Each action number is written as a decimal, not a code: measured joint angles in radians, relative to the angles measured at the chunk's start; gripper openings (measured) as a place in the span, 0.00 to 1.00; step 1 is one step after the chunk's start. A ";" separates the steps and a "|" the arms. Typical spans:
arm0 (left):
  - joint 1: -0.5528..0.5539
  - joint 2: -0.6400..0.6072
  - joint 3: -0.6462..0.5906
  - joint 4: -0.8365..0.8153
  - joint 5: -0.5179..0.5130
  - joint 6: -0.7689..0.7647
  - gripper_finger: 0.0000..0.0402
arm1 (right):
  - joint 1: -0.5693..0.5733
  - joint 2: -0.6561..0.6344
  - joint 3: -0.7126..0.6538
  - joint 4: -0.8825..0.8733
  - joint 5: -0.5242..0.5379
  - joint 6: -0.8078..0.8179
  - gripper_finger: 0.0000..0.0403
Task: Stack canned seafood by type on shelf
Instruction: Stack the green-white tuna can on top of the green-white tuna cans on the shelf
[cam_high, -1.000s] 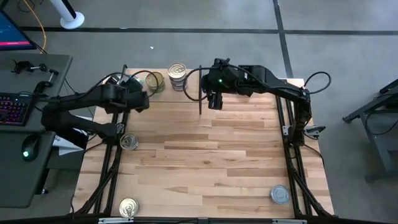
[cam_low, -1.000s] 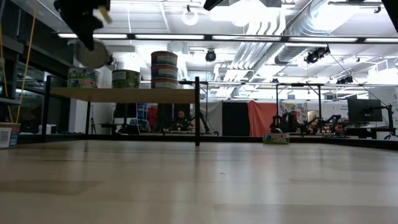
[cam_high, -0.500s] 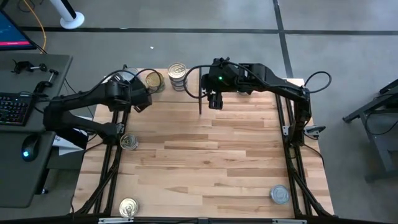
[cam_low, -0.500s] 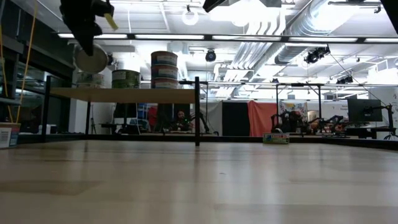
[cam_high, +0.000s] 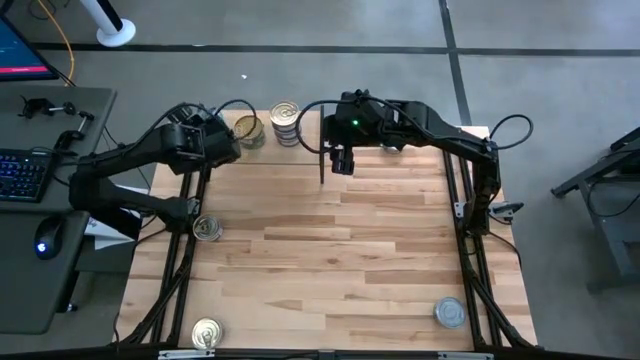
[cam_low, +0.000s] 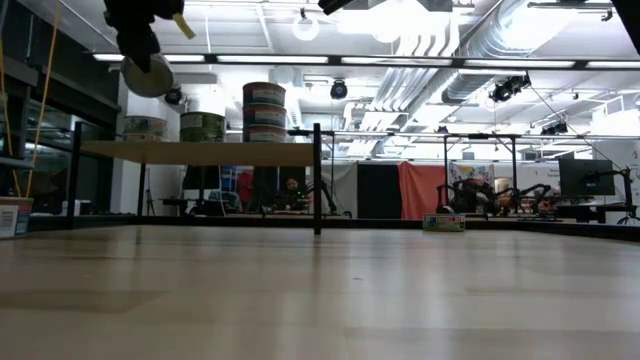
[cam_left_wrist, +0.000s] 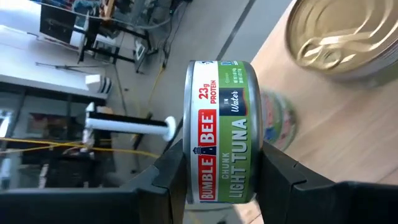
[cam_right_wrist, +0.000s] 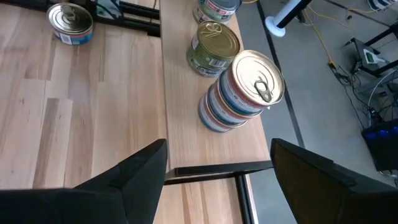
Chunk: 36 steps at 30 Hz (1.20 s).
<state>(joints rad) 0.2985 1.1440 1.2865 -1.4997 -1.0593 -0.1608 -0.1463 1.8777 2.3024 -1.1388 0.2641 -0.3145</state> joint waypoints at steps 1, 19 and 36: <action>0.016 0.002 0.000 -0.002 0.000 0.025 0.30 | 0.000 0.000 0.000 0.000 -0.001 0.000 0.69; 0.245 0.115 0.000 0.155 0.001 0.233 0.30 | 0.000 0.000 0.000 0.005 -0.016 0.054 0.69; 0.293 0.114 -0.158 0.284 -0.078 0.286 0.30 | 0.005 0.000 -0.001 0.004 -0.032 0.064 0.69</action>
<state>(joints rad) 0.5917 1.2585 1.1284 -1.2161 -1.1374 0.1250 -0.1413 1.8778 2.3016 -1.1348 0.2317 -0.2510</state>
